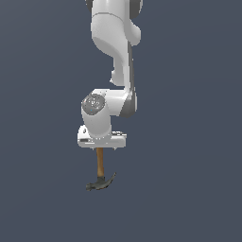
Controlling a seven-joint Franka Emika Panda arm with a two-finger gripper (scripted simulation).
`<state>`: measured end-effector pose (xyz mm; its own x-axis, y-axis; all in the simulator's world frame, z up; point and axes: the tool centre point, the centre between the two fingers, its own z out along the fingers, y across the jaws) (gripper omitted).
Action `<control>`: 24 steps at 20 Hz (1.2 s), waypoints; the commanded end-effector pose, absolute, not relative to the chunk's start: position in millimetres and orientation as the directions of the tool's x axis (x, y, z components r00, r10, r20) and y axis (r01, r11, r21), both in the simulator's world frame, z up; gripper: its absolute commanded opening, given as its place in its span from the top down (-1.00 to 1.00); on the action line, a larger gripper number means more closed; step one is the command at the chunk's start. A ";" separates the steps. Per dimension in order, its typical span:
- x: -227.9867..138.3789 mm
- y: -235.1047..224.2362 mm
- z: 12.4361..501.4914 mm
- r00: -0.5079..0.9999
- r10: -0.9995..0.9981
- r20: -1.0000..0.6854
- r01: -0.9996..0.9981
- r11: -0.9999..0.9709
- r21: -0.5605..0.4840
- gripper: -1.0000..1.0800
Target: Pick up the object and move it to a goal position.
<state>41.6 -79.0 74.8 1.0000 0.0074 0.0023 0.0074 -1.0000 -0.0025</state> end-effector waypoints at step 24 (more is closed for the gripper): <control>42.9 -86.9 16.6 1.000 0.011 0.000 0.011 -1.000 0.000 1.00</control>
